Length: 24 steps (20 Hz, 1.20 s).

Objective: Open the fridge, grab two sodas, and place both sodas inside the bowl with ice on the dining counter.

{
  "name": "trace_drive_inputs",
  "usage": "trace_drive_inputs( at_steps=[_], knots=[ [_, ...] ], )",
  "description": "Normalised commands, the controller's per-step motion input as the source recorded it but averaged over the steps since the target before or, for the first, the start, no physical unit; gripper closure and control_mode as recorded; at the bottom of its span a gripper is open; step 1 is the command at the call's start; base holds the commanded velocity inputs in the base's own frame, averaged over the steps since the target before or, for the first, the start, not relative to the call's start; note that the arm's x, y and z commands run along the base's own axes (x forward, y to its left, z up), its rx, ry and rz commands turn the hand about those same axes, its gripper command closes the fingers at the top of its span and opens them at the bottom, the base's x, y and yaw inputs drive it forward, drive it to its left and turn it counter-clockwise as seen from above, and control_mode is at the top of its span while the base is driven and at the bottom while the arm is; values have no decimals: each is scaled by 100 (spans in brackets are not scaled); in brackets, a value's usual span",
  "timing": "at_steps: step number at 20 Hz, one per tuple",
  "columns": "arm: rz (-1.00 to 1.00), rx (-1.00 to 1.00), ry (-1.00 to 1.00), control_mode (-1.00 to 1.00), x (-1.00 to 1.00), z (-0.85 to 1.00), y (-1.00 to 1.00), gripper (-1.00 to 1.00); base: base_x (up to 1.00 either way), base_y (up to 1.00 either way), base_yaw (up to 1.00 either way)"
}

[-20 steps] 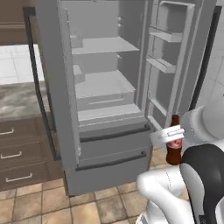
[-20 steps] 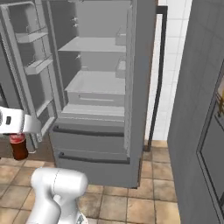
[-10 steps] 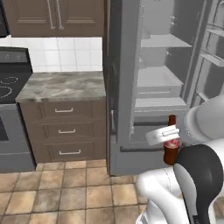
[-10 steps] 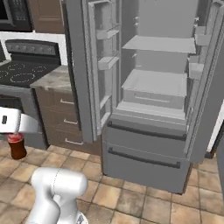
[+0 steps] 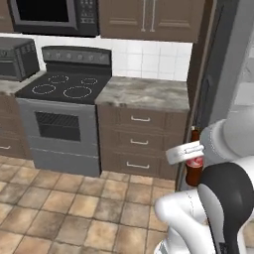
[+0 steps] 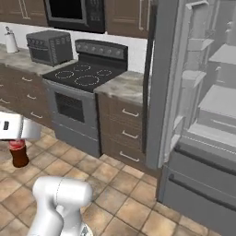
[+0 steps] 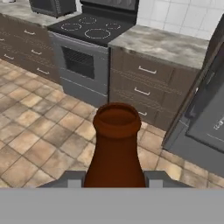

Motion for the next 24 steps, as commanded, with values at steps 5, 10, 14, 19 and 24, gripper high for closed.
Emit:
trace_drive_inputs(
  at_steps=[5, 10, 14, 19, 24],
  knots=[
    [0, 0, 0, 100, 0, 0, 0, 100, 43, 78, 41],
    [0, 0, 0, 100, 0, 0, 0, 100, 57, 73, 38],
    [0, 0, 0, 100, 0, 0, 0, 100, 61, 74, 37],
    [0, 0, 0, 100, 0, 0, 0, 100, 85, 53, 35],
    [0, 0, 0, 100, 0, 0, 0, 100, 100, 8, 36]
  ],
)
